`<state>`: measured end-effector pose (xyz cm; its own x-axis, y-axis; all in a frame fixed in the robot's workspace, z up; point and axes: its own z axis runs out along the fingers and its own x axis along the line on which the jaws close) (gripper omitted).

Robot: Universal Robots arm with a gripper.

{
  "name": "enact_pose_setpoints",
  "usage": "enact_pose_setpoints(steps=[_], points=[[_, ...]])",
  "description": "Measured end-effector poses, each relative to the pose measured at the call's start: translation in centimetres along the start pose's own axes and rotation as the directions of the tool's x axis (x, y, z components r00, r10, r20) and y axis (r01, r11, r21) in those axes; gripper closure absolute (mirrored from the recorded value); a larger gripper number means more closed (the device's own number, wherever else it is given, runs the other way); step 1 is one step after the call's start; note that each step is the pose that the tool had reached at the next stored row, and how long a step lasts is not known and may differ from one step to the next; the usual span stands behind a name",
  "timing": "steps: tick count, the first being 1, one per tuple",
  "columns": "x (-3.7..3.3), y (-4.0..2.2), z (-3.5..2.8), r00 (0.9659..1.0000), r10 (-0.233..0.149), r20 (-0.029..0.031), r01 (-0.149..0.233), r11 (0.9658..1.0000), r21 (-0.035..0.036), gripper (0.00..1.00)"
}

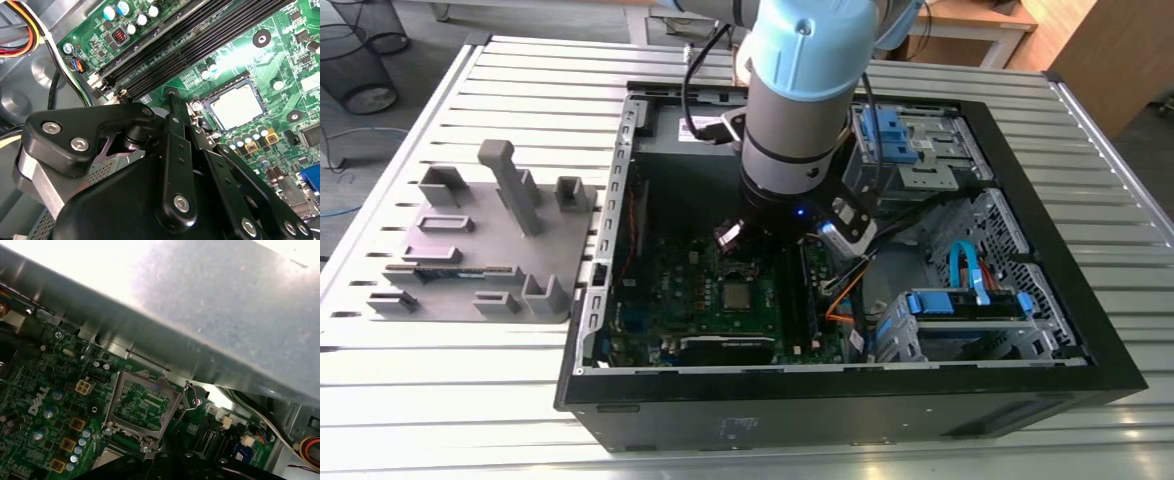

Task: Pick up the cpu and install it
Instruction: 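Close the cpu cover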

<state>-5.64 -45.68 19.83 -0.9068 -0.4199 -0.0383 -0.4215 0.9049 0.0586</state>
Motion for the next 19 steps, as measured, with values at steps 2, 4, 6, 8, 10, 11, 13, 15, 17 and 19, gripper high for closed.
enact_pose_setpoints(steps=[2,4,6,8,10,11,13,15,17,19], points=[[0.02,-0.05,-0.08,1.0,0.0,-0.0001,0.0,1.0,0.0002,0.89],[0.04,-0.1,-0.16,1.0,0.0,-0.0001,0.0,1.0,0.0002,0.89],[0.06,-0.15,-0.24,1.0,0.0,-0.0001,0.0,1.0,0.0002,0.89],[0.08,-0.2,-0.3,1.0,0.0,-0.0001,0.0,1.0,0.0002,0.89],[0.1,-0.23,-0.36,1.0,0.0,-0.0001,0.0,1.0,0.0002,0.89],[0.11,-0.25,-0.39,1.0,0.0,-0.0002,0.0,1.0,0.0002,0.89],[0.13,-0.3,-0.43,1.0,0.0,-0.0002,0.0,1.0,0.0003,0.89],[0.15,-0.35,-0.45,1.0,0.0,-0.0001,0.0,1.0,0.0002,0.89],[0.18,-0.4,-0.48,1.0,0.0,-0.0002,0.0,1.0,0.0003,0.89],[0.18,-0.41,-0.49,1.0,0.0,-0.0001,0.0,1.0,0.0002,0.89]])
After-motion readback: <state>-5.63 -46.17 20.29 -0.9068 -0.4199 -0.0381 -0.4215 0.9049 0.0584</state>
